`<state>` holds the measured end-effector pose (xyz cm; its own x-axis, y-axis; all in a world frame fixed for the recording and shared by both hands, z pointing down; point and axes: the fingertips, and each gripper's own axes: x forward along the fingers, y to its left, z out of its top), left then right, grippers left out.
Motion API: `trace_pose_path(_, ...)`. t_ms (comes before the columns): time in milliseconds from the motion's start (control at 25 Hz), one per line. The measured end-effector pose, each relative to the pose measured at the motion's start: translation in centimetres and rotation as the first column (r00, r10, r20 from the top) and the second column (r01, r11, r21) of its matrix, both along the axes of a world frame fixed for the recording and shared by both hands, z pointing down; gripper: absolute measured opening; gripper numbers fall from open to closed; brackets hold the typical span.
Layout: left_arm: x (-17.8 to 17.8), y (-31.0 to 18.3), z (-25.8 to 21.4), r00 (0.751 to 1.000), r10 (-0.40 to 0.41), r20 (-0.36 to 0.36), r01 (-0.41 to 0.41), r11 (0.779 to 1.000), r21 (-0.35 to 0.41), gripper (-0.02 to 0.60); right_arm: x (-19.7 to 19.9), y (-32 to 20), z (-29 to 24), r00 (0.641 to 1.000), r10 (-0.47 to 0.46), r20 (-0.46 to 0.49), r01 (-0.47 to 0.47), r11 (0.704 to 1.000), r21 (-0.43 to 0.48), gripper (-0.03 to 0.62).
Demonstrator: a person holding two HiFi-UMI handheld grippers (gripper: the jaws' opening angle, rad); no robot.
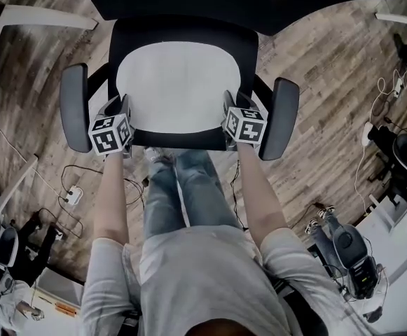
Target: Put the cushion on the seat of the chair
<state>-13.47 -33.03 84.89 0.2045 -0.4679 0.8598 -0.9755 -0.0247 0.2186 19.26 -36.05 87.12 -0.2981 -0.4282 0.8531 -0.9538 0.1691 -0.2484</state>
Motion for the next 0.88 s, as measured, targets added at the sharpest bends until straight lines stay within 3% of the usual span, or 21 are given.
trace_pose_path(560, -1.0, 0.2, 1.9, 0.997, 0.042, 0.060, -0.039, 0.998, -0.054, 0.084, 0.7, 0.2, 1.9, 0.998, 0.069, -0.005, -0.069, 0.996, -0.058, 0.099)
trace_pose_path(880, -0.5, -0.8, -0.2, 0.994, 0.079, 0.075, -0.080, 0.997, 0.010, 0.103, 1.7, -0.1, -1.0, 0.988, 0.147, -0.048, -0.144, 0.988, 0.062, 0.140)
